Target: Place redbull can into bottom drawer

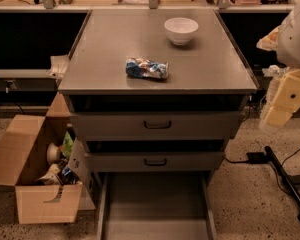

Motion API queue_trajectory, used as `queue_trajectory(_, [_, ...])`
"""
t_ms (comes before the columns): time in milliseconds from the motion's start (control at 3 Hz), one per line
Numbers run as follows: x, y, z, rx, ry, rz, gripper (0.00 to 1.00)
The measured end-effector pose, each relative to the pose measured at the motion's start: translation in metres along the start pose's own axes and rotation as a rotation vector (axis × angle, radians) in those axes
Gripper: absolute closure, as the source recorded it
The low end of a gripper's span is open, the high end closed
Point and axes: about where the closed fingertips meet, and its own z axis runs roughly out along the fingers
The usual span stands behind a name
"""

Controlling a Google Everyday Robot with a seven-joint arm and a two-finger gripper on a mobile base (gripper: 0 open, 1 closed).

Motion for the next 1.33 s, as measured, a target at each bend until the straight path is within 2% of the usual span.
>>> queue_trajectory(333, [0.0,0.0,0.0,0.0,0.0,0.0,0.0])
queue_trajectory(667, [-0.025,-0.017,0.01,-0.001,-0.067,-0.014,0.0])
queue_trajectory(1000, [-0.073,-0.045,0.026,-0.016,-0.184,-0.042,0.0])
queue_trajectory(1333, [-0.12,-0.068,0.051,-0.075,-0.319,-0.052,0.0])
